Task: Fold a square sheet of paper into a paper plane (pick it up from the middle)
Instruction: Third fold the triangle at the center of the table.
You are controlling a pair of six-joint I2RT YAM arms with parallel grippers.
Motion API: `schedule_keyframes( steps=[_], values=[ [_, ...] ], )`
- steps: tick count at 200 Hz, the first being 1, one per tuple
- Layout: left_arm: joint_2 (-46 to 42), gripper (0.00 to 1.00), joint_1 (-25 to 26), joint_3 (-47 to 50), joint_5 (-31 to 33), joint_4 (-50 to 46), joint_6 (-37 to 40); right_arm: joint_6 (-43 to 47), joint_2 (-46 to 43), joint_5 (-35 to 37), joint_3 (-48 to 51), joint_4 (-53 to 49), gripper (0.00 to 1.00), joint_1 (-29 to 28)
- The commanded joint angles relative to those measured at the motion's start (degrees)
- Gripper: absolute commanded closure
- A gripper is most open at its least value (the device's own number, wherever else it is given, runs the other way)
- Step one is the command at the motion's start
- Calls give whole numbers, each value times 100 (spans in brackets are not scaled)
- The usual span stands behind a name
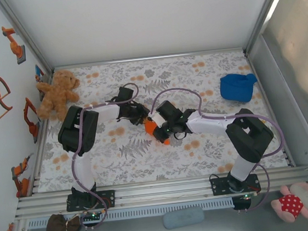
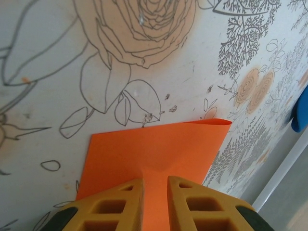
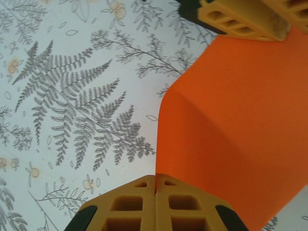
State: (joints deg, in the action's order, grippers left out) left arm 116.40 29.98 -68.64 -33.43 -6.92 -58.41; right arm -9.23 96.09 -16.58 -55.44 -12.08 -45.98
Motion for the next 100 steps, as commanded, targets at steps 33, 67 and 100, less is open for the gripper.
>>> schedule_keyframes(
  steps=[33,67,100],
  values=[
    [261,81,42,-99,70,-579,346,-395,202,721,25,143,100,141],
    [269,82,43,-106,74,-625,413,-471,320,917,-19,140,100,159],
    [252,82,49,-114,65,-626,440,-509,394,956,-33,142,100,166]
  ],
)
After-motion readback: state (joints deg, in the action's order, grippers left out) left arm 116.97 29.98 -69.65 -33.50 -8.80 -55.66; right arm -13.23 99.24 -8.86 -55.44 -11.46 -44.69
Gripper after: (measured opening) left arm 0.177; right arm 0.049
